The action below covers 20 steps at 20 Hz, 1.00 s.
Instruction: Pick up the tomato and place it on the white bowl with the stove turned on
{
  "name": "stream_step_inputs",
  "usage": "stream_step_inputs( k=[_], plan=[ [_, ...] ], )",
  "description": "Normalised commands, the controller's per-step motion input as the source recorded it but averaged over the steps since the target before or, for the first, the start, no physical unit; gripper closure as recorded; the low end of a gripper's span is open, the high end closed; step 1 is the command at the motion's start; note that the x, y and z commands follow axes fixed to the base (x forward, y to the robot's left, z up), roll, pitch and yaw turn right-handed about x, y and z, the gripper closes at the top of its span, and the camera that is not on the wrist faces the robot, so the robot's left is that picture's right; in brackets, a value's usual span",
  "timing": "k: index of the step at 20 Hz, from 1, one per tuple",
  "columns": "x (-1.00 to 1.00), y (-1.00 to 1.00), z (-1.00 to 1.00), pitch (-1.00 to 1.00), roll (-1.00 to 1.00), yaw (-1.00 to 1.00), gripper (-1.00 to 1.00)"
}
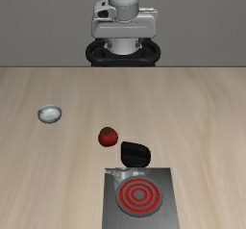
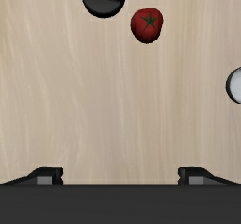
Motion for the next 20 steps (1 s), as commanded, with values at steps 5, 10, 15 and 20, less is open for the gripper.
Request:
stream_step_inputs(
  k=[5,10,15,20],
  plan=[
    [1.00,0.00,0.00,0.00,0.00,0.00,-1.00],
    [1.00,0.00,0.00,0.00,0.00,0.00,-1.00],
    [0.40,-0.60,0.00,0.00,0.00,0.00,-1.00],
    [0.80,-0.20,0.00,0.00,0.00,0.00,-1.00]
  ],
)
